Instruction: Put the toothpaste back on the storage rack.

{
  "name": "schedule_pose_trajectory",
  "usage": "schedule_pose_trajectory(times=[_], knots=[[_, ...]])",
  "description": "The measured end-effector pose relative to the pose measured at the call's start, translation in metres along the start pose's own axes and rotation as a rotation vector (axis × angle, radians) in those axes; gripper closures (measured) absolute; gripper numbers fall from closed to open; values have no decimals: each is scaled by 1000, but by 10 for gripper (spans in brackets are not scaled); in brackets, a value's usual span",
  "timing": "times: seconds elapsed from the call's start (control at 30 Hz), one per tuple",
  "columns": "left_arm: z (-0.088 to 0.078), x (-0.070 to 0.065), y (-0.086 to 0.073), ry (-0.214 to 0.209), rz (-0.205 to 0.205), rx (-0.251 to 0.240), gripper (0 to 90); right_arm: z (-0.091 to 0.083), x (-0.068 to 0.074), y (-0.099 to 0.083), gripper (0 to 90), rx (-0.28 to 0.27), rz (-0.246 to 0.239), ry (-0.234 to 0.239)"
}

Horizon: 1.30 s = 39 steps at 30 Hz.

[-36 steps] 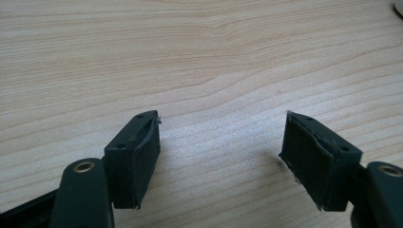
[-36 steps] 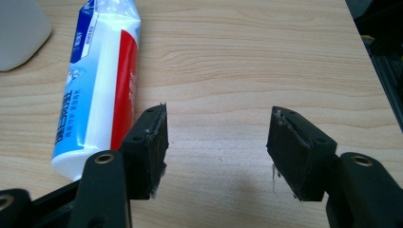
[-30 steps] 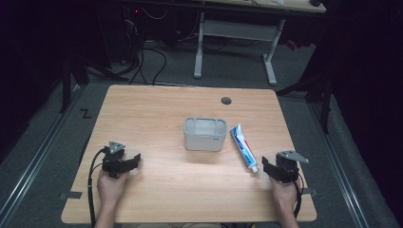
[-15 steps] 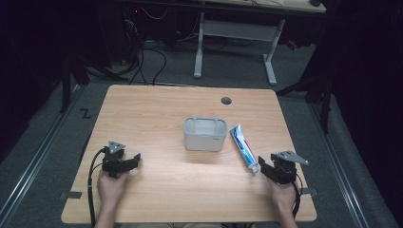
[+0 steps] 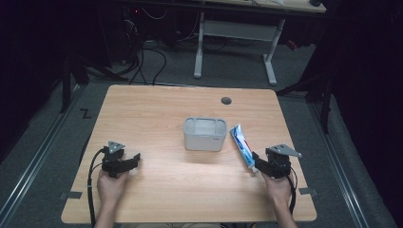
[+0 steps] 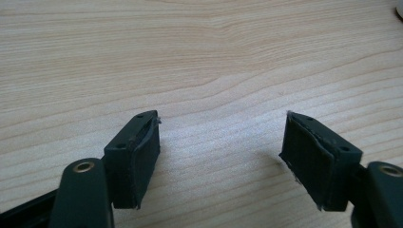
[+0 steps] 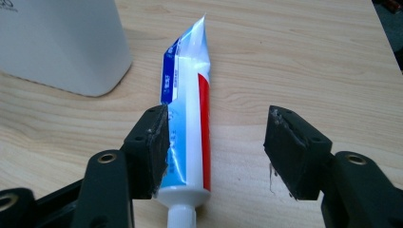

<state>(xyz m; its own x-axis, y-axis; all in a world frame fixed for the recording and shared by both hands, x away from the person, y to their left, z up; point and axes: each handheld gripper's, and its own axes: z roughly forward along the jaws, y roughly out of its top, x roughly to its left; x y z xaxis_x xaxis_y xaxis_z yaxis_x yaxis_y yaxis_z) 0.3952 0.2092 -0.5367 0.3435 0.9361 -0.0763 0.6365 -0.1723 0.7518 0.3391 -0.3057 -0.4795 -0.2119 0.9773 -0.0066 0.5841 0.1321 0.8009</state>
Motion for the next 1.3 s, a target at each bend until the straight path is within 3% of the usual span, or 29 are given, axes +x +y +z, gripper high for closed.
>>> schedule_pose_trajectory(times=[0.1,0.2,0.5,0.83,1.07,1.3], knots=[[0,0,0,-2,-2,1,292,3,3,3,410,4,-4,9],[0,0,0,1,0,0,293,10,10,9,415,23,-42,21],[0,-1,0,5,7,4,293,23,21,24,429,53,-51,56],[0,0,0,0,1,0,292,47,31,40,420,110,-101,49],[-1,1,0,-12,-9,-2,291,66,33,46,417,151,-97,65],[0,2,0,-16,-12,-3,291,78,35,54,414,180,-114,48]])
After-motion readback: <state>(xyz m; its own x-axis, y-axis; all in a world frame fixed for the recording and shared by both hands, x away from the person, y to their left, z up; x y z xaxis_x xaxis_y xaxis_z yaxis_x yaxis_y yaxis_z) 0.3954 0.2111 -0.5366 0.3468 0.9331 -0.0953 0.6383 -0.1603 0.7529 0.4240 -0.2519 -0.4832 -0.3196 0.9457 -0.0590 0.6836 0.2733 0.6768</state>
